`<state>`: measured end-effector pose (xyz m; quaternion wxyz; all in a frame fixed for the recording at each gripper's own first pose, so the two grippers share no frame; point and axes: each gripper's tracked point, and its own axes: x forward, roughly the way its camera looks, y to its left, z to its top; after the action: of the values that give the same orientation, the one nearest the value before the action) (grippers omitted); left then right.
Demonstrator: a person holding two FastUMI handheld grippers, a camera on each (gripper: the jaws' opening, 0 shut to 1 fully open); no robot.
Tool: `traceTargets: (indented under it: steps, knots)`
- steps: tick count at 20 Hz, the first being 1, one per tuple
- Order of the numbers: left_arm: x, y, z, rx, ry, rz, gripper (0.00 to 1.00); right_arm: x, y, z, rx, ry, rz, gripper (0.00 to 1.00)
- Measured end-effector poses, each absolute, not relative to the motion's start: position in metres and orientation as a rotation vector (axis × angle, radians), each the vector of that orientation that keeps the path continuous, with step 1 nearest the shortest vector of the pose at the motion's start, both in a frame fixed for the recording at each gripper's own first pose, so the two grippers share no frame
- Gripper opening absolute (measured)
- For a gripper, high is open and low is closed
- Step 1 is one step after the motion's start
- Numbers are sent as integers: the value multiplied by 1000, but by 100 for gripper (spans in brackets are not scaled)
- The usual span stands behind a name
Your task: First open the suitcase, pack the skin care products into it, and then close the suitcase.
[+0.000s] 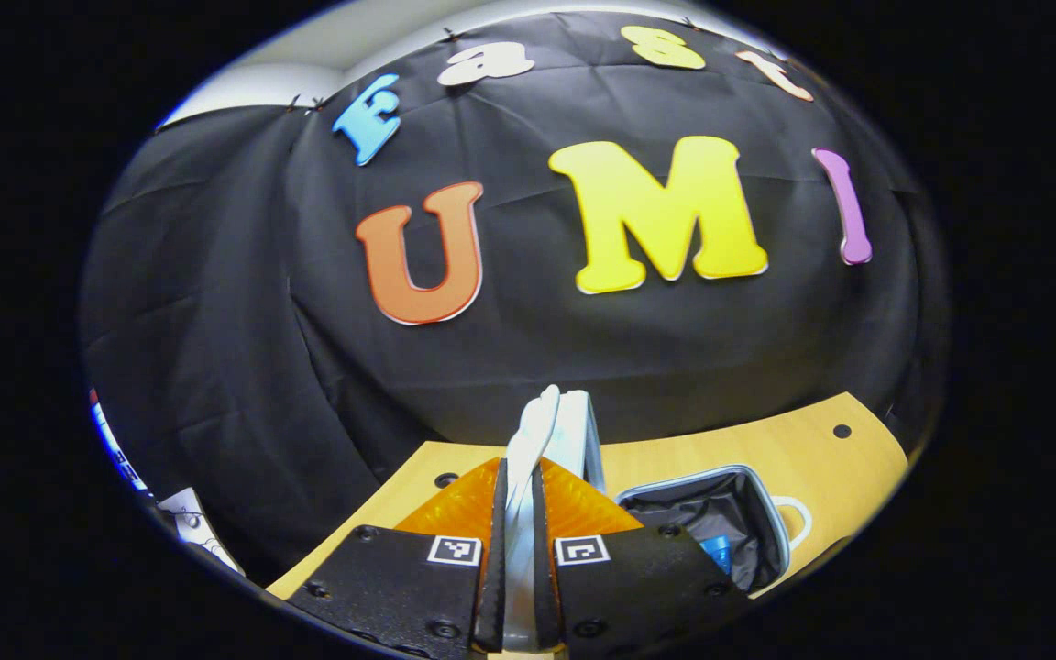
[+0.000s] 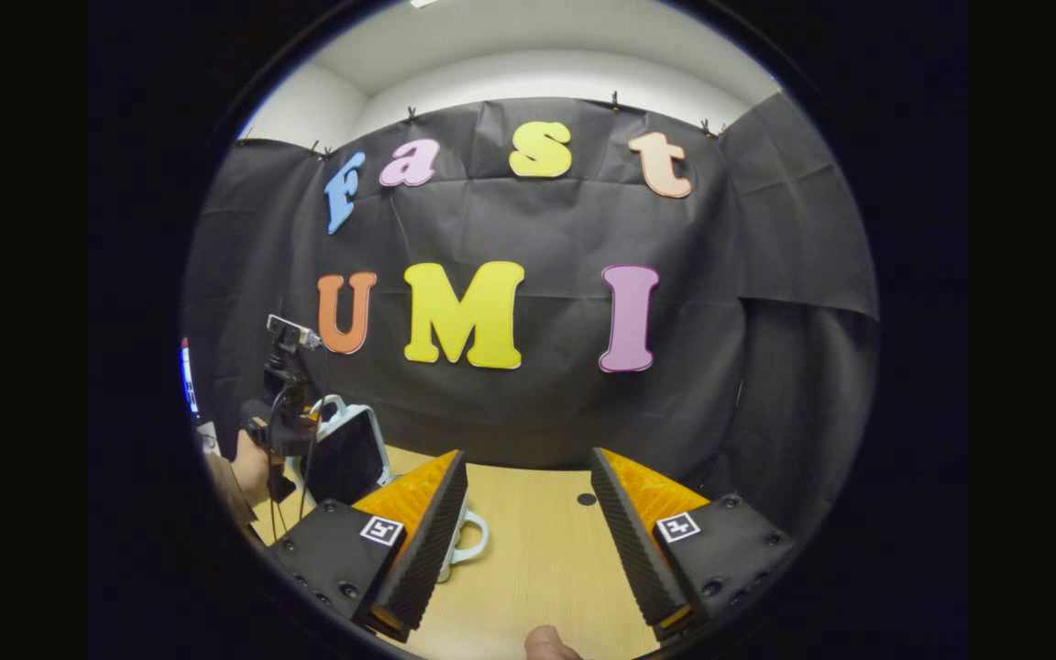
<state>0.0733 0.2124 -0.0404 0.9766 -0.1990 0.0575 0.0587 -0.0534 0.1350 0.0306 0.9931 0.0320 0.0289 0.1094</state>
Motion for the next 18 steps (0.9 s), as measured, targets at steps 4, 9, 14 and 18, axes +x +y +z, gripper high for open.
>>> traceTargets:
  steps: [4,9,14,18]
  knots:
    - [80,146,-14,-383,84,21,16,-45,105,26,39,55,209,81]
    - [82,47,4,-387,116,-120,16,-34,71,10,13,72,203,81]
    - [90,-44,-14,-385,211,-214,16,-21,41,-17,24,143,200,81]
    - [96,-88,-39,-314,293,-245,15,-16,30,-33,30,188,203,81]
